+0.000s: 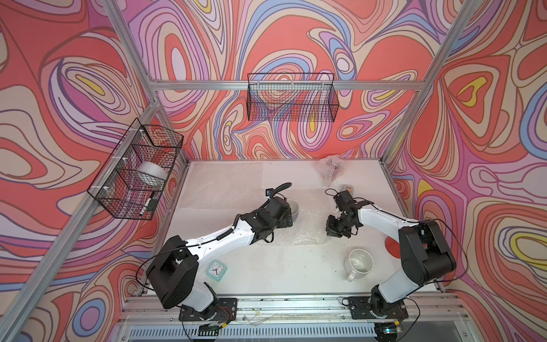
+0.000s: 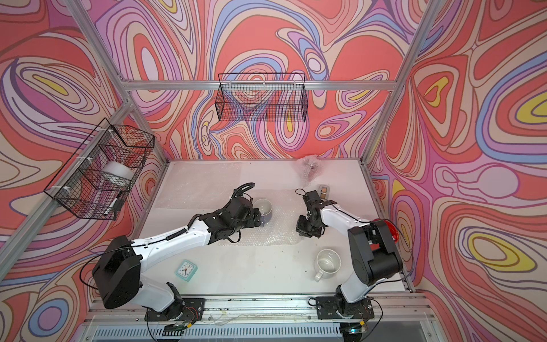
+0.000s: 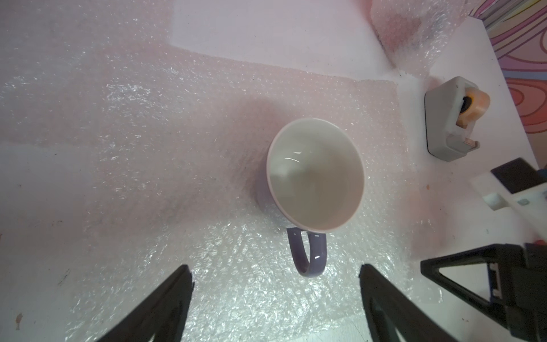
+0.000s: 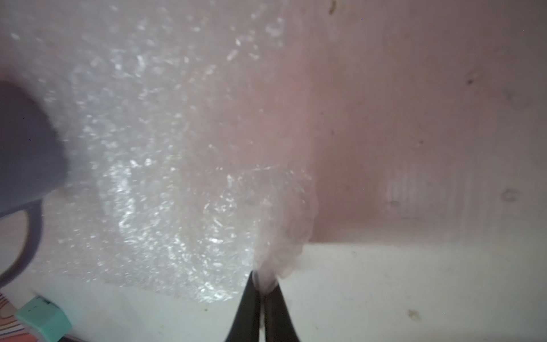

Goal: Wrap mugs in bubble wrap
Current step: Wrap the mug in bubble wrap.

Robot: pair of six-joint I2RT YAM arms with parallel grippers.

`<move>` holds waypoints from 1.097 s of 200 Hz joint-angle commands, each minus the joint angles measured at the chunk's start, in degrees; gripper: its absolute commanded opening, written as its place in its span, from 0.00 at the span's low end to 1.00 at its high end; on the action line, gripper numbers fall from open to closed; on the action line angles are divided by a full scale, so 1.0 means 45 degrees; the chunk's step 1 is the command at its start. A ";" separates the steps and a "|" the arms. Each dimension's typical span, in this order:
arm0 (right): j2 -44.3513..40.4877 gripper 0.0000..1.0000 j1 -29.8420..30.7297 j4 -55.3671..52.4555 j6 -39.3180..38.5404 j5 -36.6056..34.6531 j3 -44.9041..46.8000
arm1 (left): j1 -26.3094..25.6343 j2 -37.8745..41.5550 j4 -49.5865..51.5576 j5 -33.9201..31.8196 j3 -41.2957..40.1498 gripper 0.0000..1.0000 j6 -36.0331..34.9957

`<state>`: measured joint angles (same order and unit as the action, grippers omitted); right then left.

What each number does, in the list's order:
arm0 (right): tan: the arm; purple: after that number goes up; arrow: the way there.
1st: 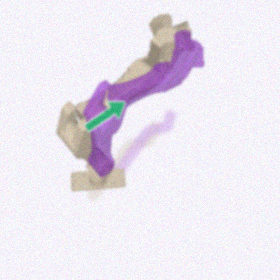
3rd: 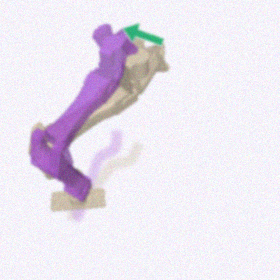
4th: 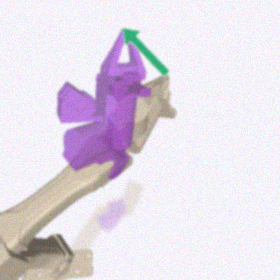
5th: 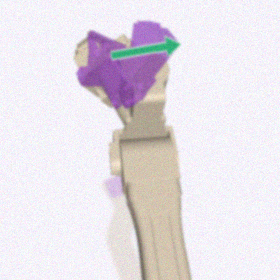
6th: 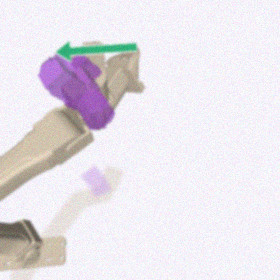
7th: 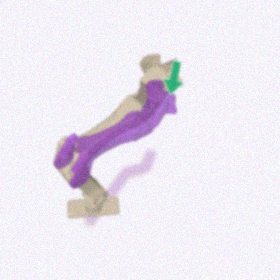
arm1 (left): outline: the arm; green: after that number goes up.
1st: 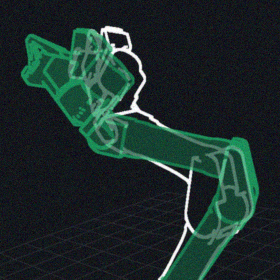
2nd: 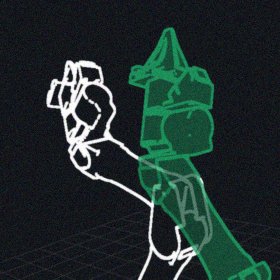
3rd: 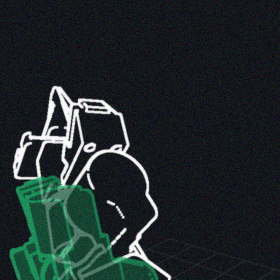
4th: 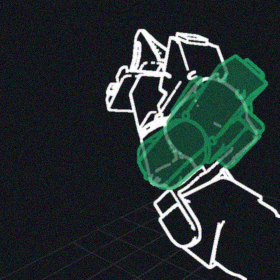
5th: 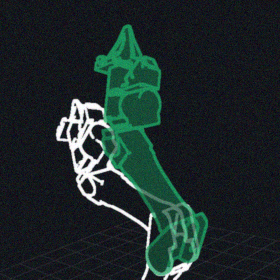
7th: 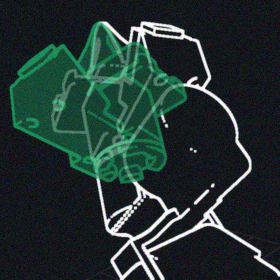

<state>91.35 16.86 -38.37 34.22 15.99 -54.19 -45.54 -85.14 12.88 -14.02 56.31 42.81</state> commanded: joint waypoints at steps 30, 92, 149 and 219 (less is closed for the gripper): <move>-0.0422 0.05 0.0408 0.2180 -0.0583 0.3661 -0.1584 | 0.0388 0.0924 -0.1417 0.1726 -0.0947 0.97 -0.1125; 0.1801 0.05 0.0986 0.3183 0.0027 0.5605 -0.3965 | 0.0551 0.1382 -0.1446 0.1762 -0.1304 0.95 -0.1190; 0.3607 0.07 0.1340 0.3262 0.0424 0.5320 -0.5287 | 0.0588 0.0750 -0.1492 0.1630 -0.0934 0.94 -0.1311; 0.4382 0.09 0.1443 0.3533 0.0814 0.4983 -0.5549 | 0.0683 -0.1036 -0.1797 0.1334 0.0105 0.94 -0.1296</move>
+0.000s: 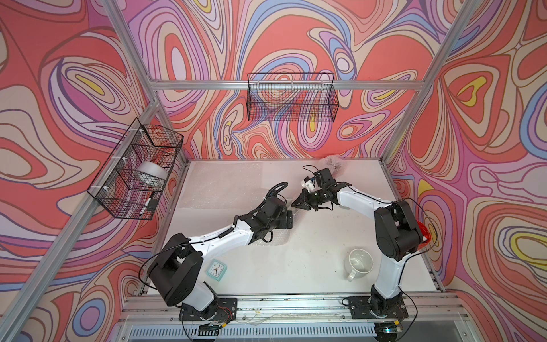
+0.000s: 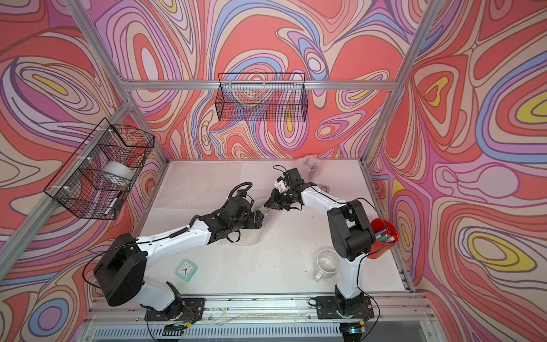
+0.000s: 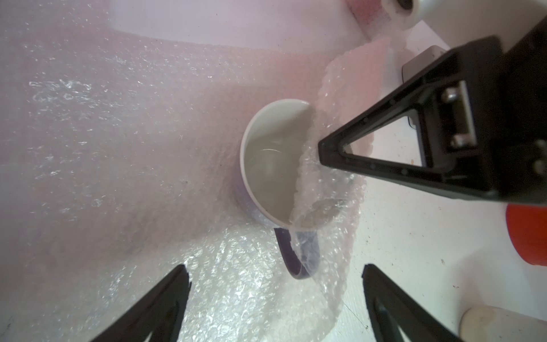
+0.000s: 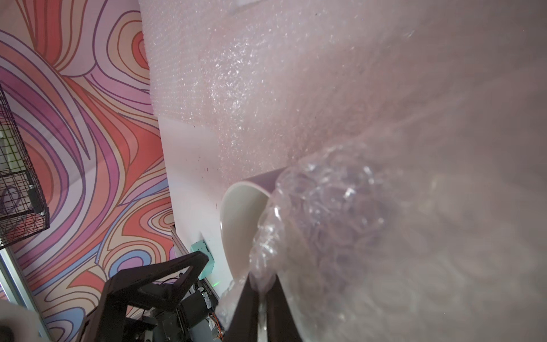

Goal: Wrap mugs in bubble wrap
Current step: Wrap the mug in bubble wrap.

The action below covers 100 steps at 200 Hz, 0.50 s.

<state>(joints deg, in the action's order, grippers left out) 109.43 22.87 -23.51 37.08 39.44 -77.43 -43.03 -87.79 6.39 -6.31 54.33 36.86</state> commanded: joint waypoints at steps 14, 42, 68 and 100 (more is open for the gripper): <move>0.0459 0.09 0.0121 0.0249 0.0229 -0.0278 -0.0437 | 0.0205 -0.0711 -0.0384 -0.0621 0.0745 0.94 0.0209; 0.0624 0.10 0.0151 0.0209 0.0232 -0.0345 -0.0437 | 0.0395 -0.1202 -0.0202 -0.1078 0.1153 0.94 0.0567; 0.0644 0.11 0.0171 0.0233 0.0266 -0.0347 -0.0489 | 0.0533 -0.1609 -0.0010 -0.1213 0.1419 0.94 0.0618; 0.0700 0.13 0.0188 0.0204 0.0317 -0.0366 -0.0730 | 0.0730 -0.2028 -0.0169 -0.0887 0.1440 0.93 0.0651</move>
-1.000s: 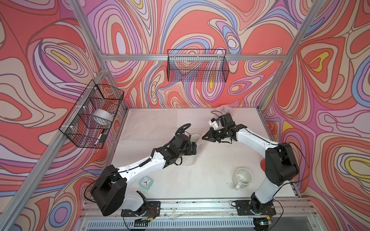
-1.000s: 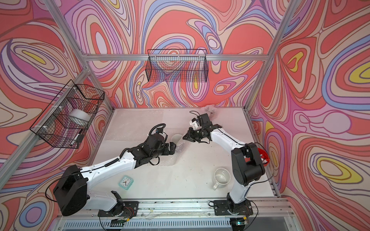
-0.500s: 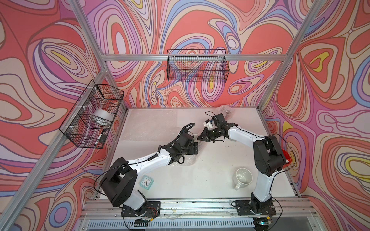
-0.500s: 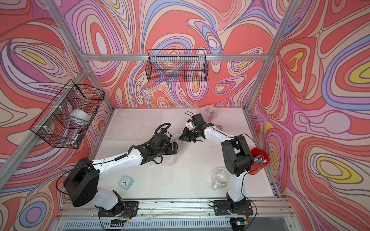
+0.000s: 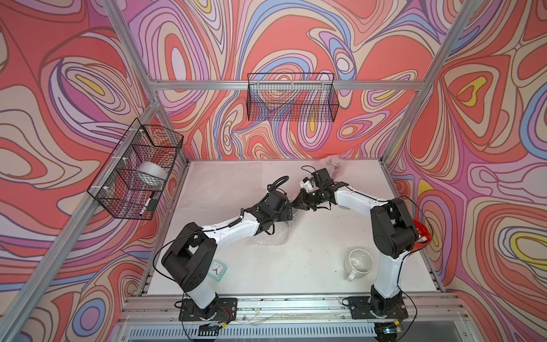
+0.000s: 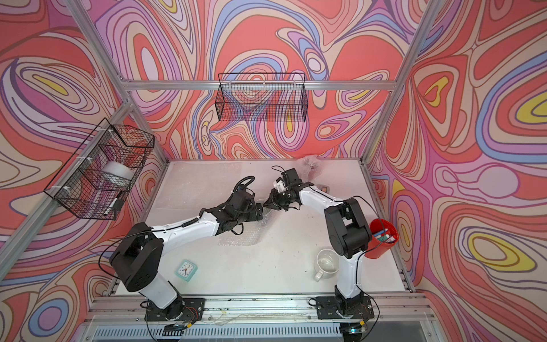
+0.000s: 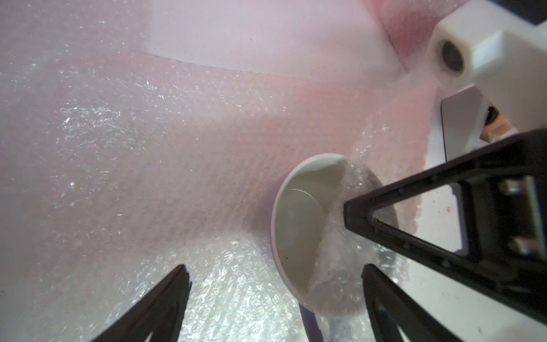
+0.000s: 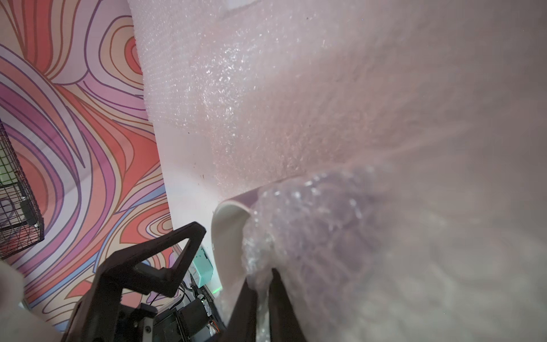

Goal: Wrap mugs in bubble wrap
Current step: Wrap the mug in bubble wrap.

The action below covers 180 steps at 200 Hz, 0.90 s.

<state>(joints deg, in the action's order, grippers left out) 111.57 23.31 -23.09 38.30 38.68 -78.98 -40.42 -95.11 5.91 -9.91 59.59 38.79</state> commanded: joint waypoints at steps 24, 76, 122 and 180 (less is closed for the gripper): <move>0.0237 0.16 0.0076 0.0073 0.0079 -0.0158 -0.0586 | 0.0209 -0.0635 -0.0071 -0.0092 0.0307 0.93 0.0318; -0.0827 0.46 0.0093 -0.0667 -0.0651 -0.1336 -0.0742 | 0.0330 -0.1110 0.1369 -0.0804 0.0985 0.93 0.1106; -0.2629 0.59 0.0164 -0.2092 -0.1630 -0.4514 0.0101 | 0.0326 -0.1109 0.1381 -0.0756 0.1068 0.93 0.1148; -0.1750 0.76 0.0736 -0.3826 -0.1990 -0.6443 -0.0553 | 0.0331 -0.1149 0.1499 -0.0741 0.1245 0.92 0.1137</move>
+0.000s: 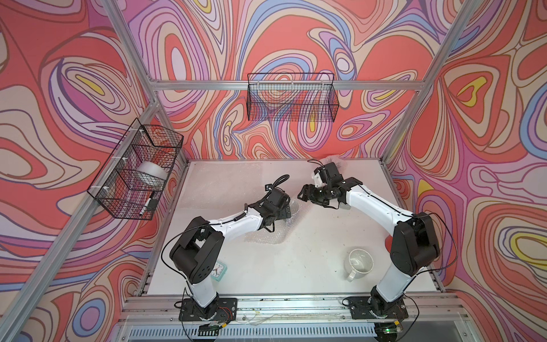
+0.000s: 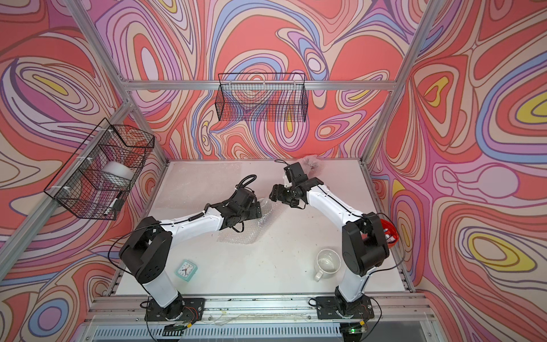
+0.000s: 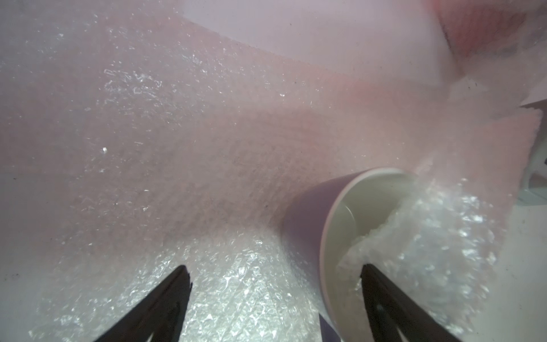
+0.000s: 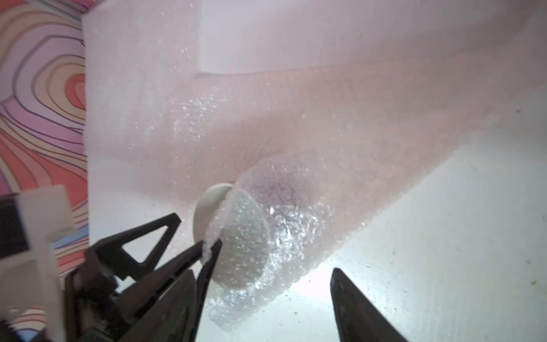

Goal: Wrap mugs in bubble wrap
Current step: Wrap the mug in bubble wrap.

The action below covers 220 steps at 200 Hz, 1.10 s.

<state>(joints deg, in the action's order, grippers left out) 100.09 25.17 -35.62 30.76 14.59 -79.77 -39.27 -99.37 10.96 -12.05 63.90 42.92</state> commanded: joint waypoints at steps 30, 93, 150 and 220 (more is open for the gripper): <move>0.1918 0.82 0.0649 -0.1727 -0.0323 -0.1298 -0.1440 | 0.0073 -0.0261 0.0396 -0.0250 0.0322 0.92 0.0275; 0.3896 0.83 0.0810 -0.2502 0.0153 -0.1643 -0.2411 | 0.0112 -0.0334 0.0245 -0.0081 0.0444 0.92 0.0483; 0.4150 0.83 0.0815 -0.2279 0.0137 -0.0607 -0.2393 | 0.0290 -0.1008 0.0413 -0.0034 0.0905 0.92 0.0585; 0.1278 0.82 -0.0006 0.0133 -0.0079 -0.1388 -0.1009 | 0.0601 -0.2001 0.0845 0.0275 0.1676 0.92 0.0621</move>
<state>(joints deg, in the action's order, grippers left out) 109.82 27.97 -38.98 31.05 11.31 -83.79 -37.01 -107.11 12.51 -11.25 69.32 45.10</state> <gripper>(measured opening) 0.823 0.925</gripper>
